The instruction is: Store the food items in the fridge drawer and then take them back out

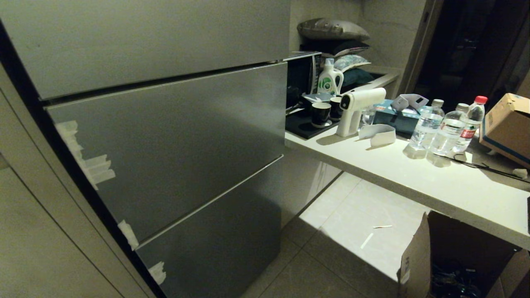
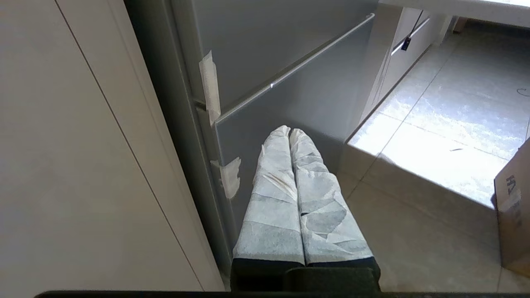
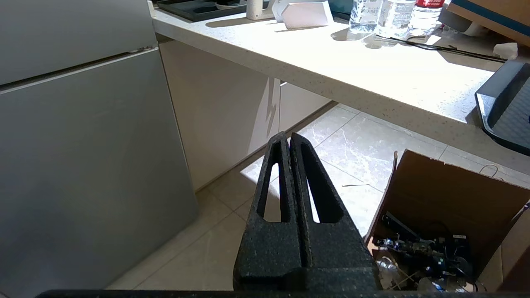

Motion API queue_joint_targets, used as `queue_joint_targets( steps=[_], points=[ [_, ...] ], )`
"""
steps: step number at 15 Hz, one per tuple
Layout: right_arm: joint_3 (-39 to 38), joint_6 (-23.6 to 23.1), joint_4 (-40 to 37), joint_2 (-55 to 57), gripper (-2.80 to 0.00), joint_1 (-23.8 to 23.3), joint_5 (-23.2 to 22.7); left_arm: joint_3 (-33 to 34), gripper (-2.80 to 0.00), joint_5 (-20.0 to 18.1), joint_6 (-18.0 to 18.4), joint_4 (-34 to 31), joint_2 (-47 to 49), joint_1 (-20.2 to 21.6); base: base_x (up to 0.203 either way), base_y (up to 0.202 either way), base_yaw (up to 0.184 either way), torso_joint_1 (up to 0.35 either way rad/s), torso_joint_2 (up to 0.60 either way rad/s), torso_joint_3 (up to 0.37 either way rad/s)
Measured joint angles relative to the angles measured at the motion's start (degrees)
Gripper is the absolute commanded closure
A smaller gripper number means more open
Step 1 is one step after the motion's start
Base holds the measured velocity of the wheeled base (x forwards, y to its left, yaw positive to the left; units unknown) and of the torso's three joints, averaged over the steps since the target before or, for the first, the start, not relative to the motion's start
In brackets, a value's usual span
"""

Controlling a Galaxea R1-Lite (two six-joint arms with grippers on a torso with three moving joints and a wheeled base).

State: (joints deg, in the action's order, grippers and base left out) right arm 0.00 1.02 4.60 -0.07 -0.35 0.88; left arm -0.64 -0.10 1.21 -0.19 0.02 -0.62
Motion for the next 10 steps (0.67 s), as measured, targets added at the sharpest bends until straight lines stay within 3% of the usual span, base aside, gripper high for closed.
queue_joint_targets(
  steps=[4, 7, 10],
  points=[
    [0.0, 0.0, 0.0, 0.0, 0.0, 0.0, 0.0, -8.2, 0.0, 2.6, -0.5, -0.2, 5.1, 0.0, 0.0, 0.0, 0.0, 0.0, 0.0, 0.0],
    [0.0, 0.0, 0.0, 0.0, 0.0, 0.0, 0.0, -14.5, 0.0, 8.8, -1.3, 1.4, 16.7, 0.0, 0.0, 0.0, 0.0, 0.0, 0.0, 0.0],
    [0.0, 0.0, 0.0, 0.0, 0.0, 0.0, 0.0, -18.2, 0.0, 12.8, -1.8, 8.5, 31.3, 0.1, 0.0, 0.0, 0.0, 0.0, 0.0, 0.0]
  ],
)
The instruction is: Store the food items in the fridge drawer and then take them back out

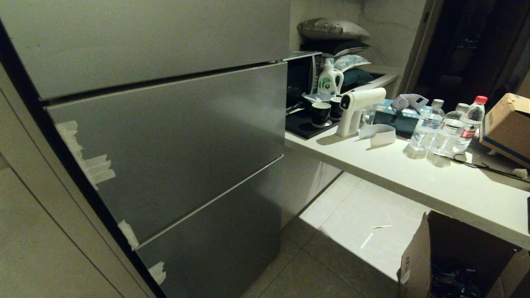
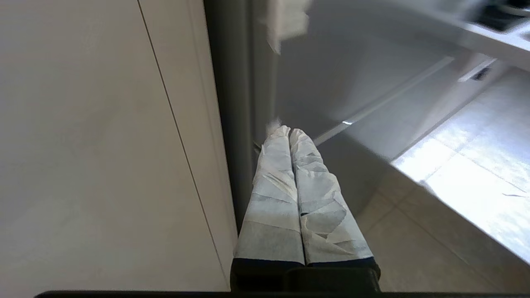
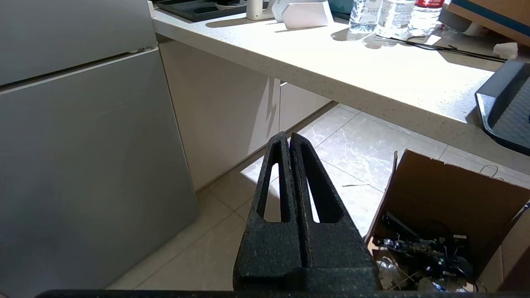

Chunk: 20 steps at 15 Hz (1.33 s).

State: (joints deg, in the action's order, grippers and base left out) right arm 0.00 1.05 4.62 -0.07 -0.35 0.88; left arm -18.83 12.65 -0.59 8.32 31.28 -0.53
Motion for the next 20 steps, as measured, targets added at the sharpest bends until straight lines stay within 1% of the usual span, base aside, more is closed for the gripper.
queue_joint_targets(
  steps=[3, 5, 6, 7, 10, 11, 14, 15, 17, 18, 20],
  points=[
    [0.0, 0.1, 0.0, 0.0, 0.0, 0.0, 0.0, -3.1, 0.0, 1.8, -0.4, 11.2, 16.7, 0.9, 0.0, 0.0, 0.0, 0.0, 0.0, 0.0],
    [0.0, 0.1, 0.0, 0.0, 0.0, 0.0, 0.0, -6.3, 0.0, 0.7, -0.6, 19.0, 27.3, 2.3, 0.0, 0.0, 0.0, 0.0, 0.0, 0.0],
    [0.0, 0.1, 0.0, 0.0, 0.0, 0.0, 0.0, -8.2, 0.0, -0.9, -0.6, 22.1, 31.6, 3.7, 0.0, 0.0, 0.0, 0.0, 0.0, 0.0],
    [0.0, 0.1, 0.0, 0.0, 0.0, 0.0, 0.0, -10.0, 0.0, -3.5, -0.7, 24.3, 35.2, 6.1, 0.0, 0.0, 0.0, 0.0, 0.0, 0.0],
    [0.0, 0.1, 0.0, 0.0, 0.0, 0.0, 0.0, -13.7, 0.0, -12.3, -0.7, 26.0, 41.9, 13.4, 0.0, 0.0, 0.0, 0.0, 0.0, 0.0],
    [0.0, 0.1, 0.0, 0.0, 0.0, 0.0, 0.0, -14.3, 0.0, -14.6, -0.7, 26.1, 43.3, 14.9, 0.0, 0.0, 0.0, 0.0, 0.0, 0.0],
    [0.0, 0.1, 0.0, 0.0, 0.0, 0.0, 0.0, -15.0, 0.0, -21.0, -1.0, 26.2, 46.0, 16.5, 0.0, 0.0, 0.0, 0.0, 0.0, 0.0],
    [0.0, 0.1, 0.0, 0.0, 0.0, 0.0, 0.0, -15.2, 0.0, -23.2, -1.6, 26.3, 46.6, 16.6, 0.0, 0.0, 0.0, 0.0, 0.0, 0.0],
    [0.0, 0.1, 0.0, 0.0, 0.0, 0.0, 0.0, -15.7, 0.0, -29.1, -3.6, 27.7, 48.1, 17.2, 0.0, 0.0, 0.0, 0.0, 0.0, 0.0],
    [0.0, 0.1, 0.0, 0.0, 0.0, 0.0, 0.0, -15.9, 0.0, -30.8, -4.3, 29.1, 49.2, 17.6, 0.0, 0.0, 0.0, 0.0, 0.0, 0.0],
    [0.0, 0.1, 0.0, 0.0, 0.0, 0.0, 0.0, -16.2, 0.0, -31.7, -4.6, 32.8, 51.7, 18.8, 0.0, 0.0, 0.0, 0.0, 0.0, 0.0]
  ],
)
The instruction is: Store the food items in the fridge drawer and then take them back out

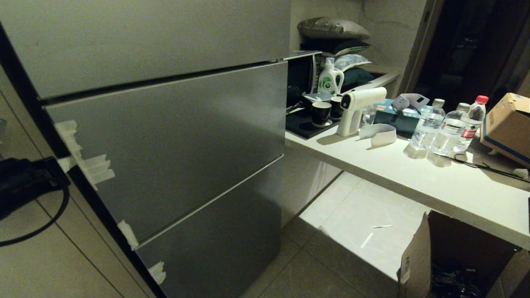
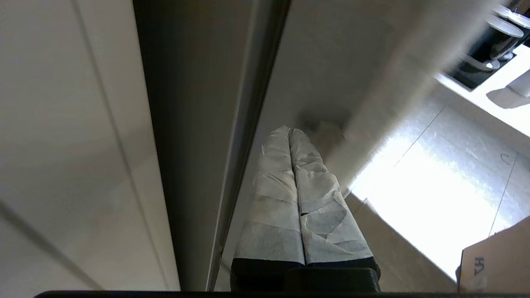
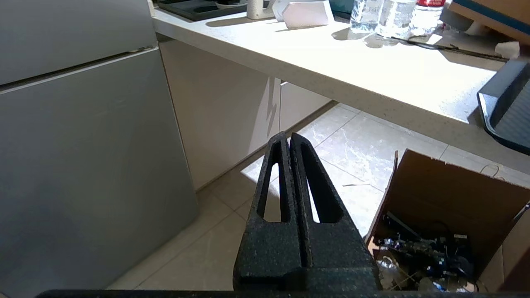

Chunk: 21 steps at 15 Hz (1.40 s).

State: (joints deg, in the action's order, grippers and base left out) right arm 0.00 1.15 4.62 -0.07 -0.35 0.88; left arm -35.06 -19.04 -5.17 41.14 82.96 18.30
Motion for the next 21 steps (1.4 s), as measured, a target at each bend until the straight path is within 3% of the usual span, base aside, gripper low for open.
queue_joint_targets(
  steps=[5, 7, 14, 21],
  points=[
    [0.0, 0.0, 0.0, 0.0, 0.0, 0.0, 0.0, -0.1, 0.0, -0.7, -0.1, 2.6, 3.1, 2.0, 0.0, 0.0, 0.0, 0.0, 0.0, 0.0],
    [0.0, 0.0, 0.0, 0.0, 0.0, 0.0, 0.0, 0.1, 0.0, -3.1, -0.1, 3.6, 3.3, 2.0, 0.0, 0.0, 0.0, 0.0, 0.0, 0.0],
    [0.0, 0.0, 0.0, 0.0, 0.0, 0.0, 0.0, 2.4, 0.0, -7.7, -0.4, 5.5, 2.3, 1.5, 0.0, 0.0, 0.0, 0.0, 0.0, 0.0],
    [0.0, 0.0, 0.0, 0.0, 0.0, 0.0, 0.0, 6.1, 0.0, -8.6, -0.3, 5.2, -1.0, -1.4, 0.0, 0.0, 0.0, 0.0, 0.0, 0.0]
  ],
)
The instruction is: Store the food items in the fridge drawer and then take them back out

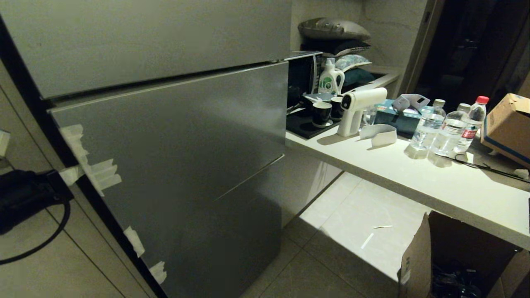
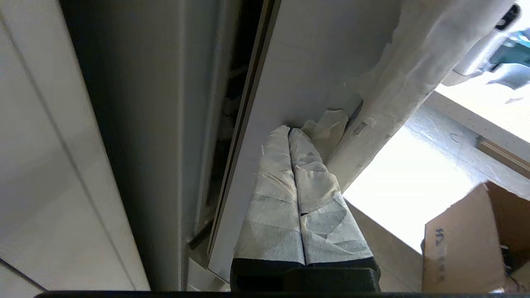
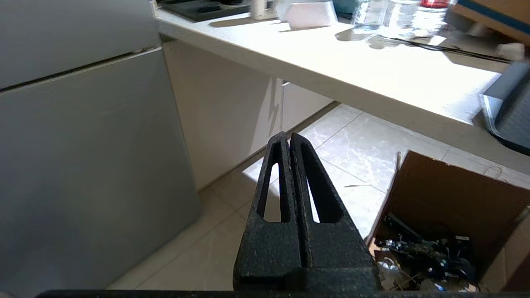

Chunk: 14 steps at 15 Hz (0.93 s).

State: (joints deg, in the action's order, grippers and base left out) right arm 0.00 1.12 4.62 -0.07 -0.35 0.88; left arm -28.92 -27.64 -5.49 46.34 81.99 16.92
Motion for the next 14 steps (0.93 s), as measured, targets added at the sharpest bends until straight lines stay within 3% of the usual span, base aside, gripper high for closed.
queue_joint_targets(
  steps=[8, 10, 14],
  points=[
    [0.0, 0.0, 0.0, 0.0, 0.0, 0.0, 0.0, 6.4, 0.0, 0.0, 0.2, 0.0, -7.0, -5.9, 0.0, 0.0, 0.0, 0.0, 0.0, 0.0],
    [0.0, 0.0, 0.0, 0.0, 0.0, 0.0, 0.0, 8.6, 0.0, 0.0, 0.2, -0.5, -10.1, -9.3, 0.0, 0.0, 0.0, 0.0, 0.0, 0.0],
    [0.0, 0.0, 0.0, 0.0, 0.0, 0.0, 0.0, 12.9, 0.0, -0.2, -0.5, -0.3, -18.4, -20.7, 0.0, 0.0, 0.0, 0.0, 0.0, 0.0]
  ],
)
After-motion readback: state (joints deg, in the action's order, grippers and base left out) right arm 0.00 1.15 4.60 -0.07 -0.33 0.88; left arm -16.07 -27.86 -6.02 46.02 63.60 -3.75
